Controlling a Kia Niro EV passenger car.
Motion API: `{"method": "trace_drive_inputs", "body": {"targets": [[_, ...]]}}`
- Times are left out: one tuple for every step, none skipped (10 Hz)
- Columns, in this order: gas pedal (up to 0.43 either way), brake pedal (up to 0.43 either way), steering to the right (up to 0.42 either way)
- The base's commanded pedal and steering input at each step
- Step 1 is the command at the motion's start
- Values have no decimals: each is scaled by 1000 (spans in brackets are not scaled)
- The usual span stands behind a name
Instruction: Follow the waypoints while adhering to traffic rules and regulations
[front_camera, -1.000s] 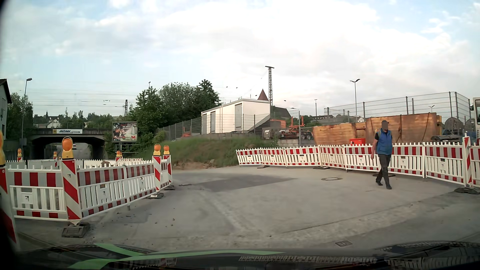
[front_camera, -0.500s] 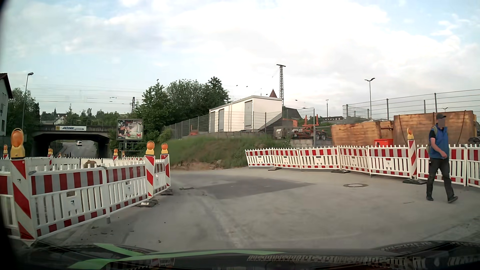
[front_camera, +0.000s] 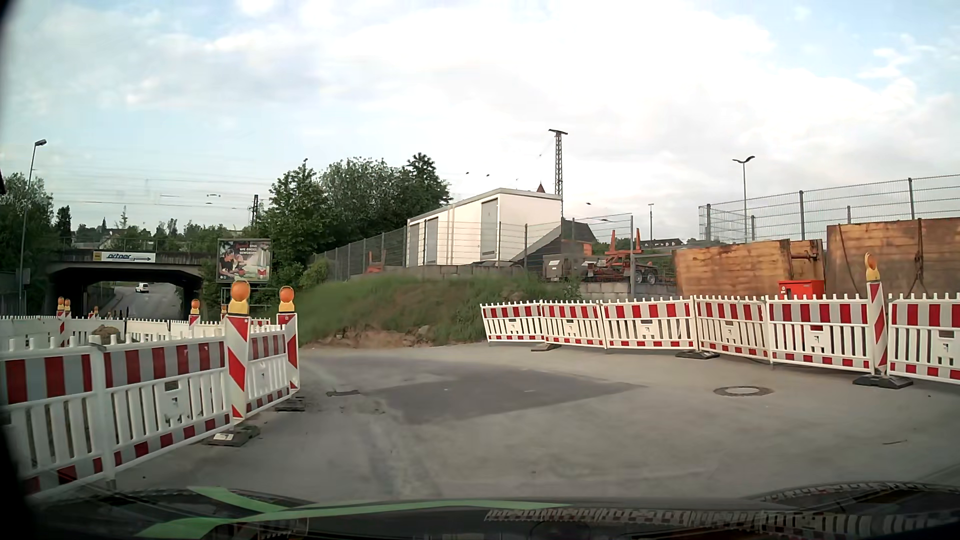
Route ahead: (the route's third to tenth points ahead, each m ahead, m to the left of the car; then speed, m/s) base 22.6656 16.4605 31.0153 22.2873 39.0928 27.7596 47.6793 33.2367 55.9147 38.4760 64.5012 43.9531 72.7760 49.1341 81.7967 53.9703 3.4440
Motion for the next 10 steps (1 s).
{"method": "trace_drive_inputs", "body": {"targets": [[28,0,54],[28,0,53],[39,0,53],[39,0,50],[39,0,40],[39,0,29],[39,0,15],[39,0,4],[39,0,-2],[39,0,-9]]}}
